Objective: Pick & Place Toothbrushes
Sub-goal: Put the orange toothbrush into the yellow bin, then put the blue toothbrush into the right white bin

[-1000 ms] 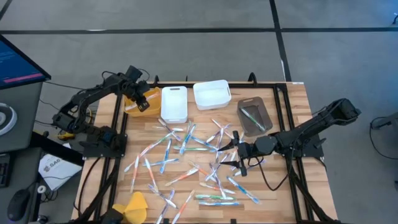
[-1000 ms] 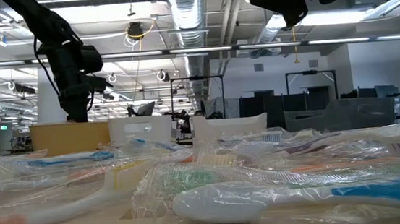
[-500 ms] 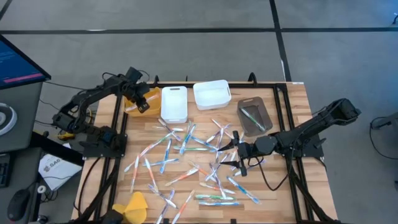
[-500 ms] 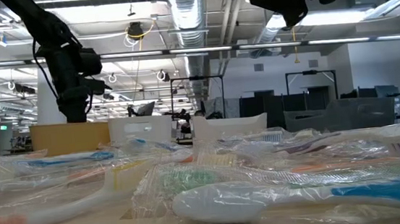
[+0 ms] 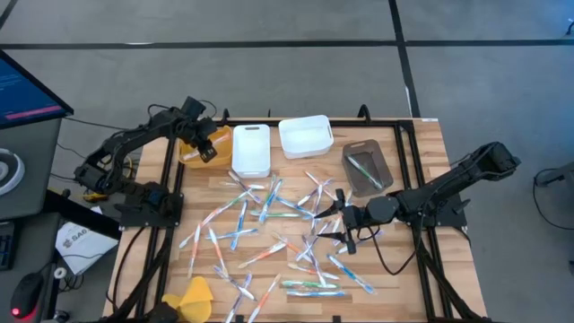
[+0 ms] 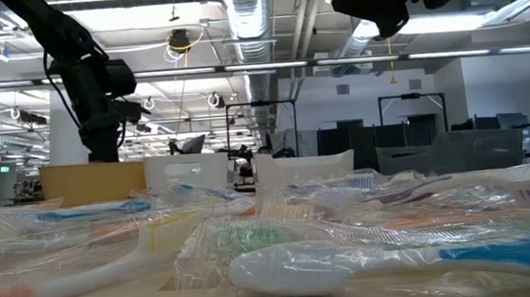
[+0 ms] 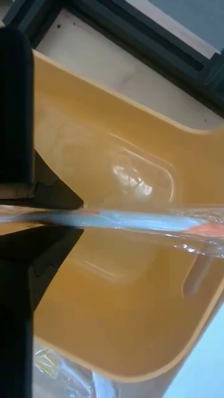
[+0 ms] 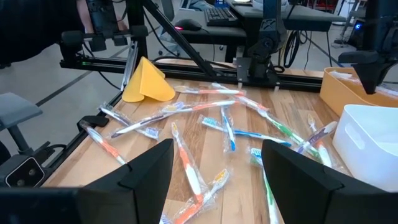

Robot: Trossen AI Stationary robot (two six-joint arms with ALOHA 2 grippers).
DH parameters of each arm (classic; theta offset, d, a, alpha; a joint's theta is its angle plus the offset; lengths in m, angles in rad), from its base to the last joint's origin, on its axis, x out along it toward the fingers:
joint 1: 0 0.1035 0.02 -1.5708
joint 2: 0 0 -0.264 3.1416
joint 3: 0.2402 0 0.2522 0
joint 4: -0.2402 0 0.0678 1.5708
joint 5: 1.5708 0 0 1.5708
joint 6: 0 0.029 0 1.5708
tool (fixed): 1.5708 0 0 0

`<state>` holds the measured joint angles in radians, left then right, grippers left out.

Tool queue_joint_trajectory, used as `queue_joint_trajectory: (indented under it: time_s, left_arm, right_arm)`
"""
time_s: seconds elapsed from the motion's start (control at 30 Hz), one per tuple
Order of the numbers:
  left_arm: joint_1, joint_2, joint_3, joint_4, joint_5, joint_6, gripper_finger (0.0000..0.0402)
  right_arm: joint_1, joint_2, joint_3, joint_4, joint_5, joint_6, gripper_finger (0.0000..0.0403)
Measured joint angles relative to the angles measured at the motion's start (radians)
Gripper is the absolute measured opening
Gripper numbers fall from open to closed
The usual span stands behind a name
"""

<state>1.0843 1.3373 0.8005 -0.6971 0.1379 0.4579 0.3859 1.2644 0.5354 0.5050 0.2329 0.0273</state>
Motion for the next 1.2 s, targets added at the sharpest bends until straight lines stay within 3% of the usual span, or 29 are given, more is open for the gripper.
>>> queue_joint_trajectory:
  time_s: [0.1, 0.4, 0.53, 0.67, 0.87, 1.03, 1.2]
  left_arm:
    - [0.0, 0.0, 0.0, 0.0, 0.0, -0.024, 0.0057]
    - [0.0, 0.0, 0.0, 0.002, -0.001, -0.025, 0.0161]
    - [0.0, -0.008, 0.0, 0.003, -0.002, -0.026, 0.0189]
    - [0.001, -0.073, 0.0, 0.003, -0.002, -0.026, 0.0201]
    - [0.001, -0.269, 0.0, 0.027, 0.003, -0.048, 0.0202]
    - [-0.026, -0.399, 0.0, 0.054, 0.162, -0.069, 0.0203]
    - [-0.15, -0.428, 0.0, 0.057, 0.302, -0.083, 0.0203]
  right_arm:
    - [0.0, 0.0, 0.0, 0.0, 0.0, 0.0, 0.024]
    - [0.0, 0.0, 0.0, 0.001, 0.0, 0.0, 0.024]
    - [0.0, 0.0, 0.0, 0.001, 0.0, 0.0, 0.024]
    - [0.0, 0.0, 0.0, 0.001, 0.0, 0.0, 0.024]
    - [0.0, 0.0, 0.0, 0.001, 0.0, 0.0, 0.024]
    - [0.0, 0.0, 0.0, 0.006, 0.0, 0.0, 0.024]
    - [-0.003, 0.0, 0.0, 0.044, 0.0, -0.018, 0.024]
